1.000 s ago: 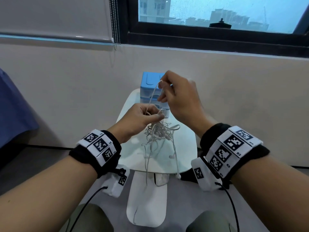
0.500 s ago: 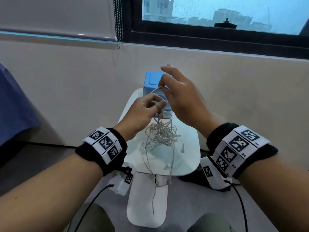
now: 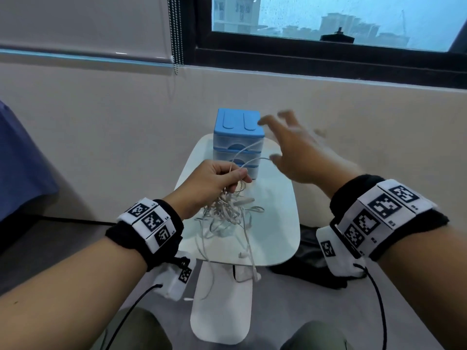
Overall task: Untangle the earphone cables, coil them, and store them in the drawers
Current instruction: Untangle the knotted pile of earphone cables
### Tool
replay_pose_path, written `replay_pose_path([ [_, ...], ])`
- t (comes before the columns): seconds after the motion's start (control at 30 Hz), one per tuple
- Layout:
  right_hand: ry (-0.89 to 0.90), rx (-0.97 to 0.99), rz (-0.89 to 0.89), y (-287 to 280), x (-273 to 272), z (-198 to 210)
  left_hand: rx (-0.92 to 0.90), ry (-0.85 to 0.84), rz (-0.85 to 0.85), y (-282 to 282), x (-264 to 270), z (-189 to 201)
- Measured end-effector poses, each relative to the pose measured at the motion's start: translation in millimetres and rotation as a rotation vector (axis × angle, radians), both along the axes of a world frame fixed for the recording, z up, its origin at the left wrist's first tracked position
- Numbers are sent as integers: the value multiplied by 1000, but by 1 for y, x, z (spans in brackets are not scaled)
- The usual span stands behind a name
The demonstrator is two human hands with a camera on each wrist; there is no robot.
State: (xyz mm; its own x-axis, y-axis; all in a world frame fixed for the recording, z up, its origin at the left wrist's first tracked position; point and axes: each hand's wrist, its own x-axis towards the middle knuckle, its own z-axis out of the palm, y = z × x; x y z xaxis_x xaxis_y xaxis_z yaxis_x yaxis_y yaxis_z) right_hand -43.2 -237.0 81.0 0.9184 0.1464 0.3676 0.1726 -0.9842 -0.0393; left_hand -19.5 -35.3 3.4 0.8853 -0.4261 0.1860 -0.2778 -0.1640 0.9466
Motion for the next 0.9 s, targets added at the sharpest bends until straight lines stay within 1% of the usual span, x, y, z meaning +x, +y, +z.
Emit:
replay_pose_path([
  [0.03,137,82,26,-3,-1,-5,-3,14,-4,0,1,1],
  [0.07,221,149,50,-5,-3,-11,-2,30,-16,0,0,2],
  [0.1,249,205,64,-6,-5,-15,5,43,-26,0,-1,3],
  [0.17,199,318,89,-5,-11,-20,26,58,-26,0,-3,3],
  [0.23,94,415,147,-1,-17,-22,39,53,-12,1,-3,0],
  [0.3,-9,429,184,2,-18,-22,51,32,-1,0,-4,-3],
  [0.33,-24,436,184,4,-16,-20,56,14,-7,-1,-5,-4],
  [0.37,12,437,182,6,-13,-18,62,-5,-17,-2,-6,-5],
  [0.4,82,394,174,7,-10,-16,68,-22,-27,-3,-6,-5],
  [0.47,267,166,133,8,-9,-14,92,-57,-34,-6,-8,-5],
  [0.5,328,69,117,7,-9,-13,106,-74,-32,-6,-8,-4],
  [0.53,352,29,108,5,-9,-14,115,-85,-31,-6,-8,-4],
  [0.57,345,43,121,5,-9,-14,123,-87,-28,-6,-7,-4],
  [0.6,307,122,161,6,-9,-14,136,-84,-29,-5,-6,-4],
  [0.63,244,288,190,8,-13,-10,152,-77,-31,-4,-6,-5],
  [0.73,-48,964,192,13,-22,15,186,-56,-48,-2,-6,-10],
  [0.8,-210,1308,221,17,-30,37,197,-51,-54,-1,-7,-12],
  [0.83,-270,1439,277,16,-35,48,203,-51,-61,-1,-7,-13],
  [0.9,-399,1594,388,12,-45,70,232,-65,-79,0,-7,-14],
])
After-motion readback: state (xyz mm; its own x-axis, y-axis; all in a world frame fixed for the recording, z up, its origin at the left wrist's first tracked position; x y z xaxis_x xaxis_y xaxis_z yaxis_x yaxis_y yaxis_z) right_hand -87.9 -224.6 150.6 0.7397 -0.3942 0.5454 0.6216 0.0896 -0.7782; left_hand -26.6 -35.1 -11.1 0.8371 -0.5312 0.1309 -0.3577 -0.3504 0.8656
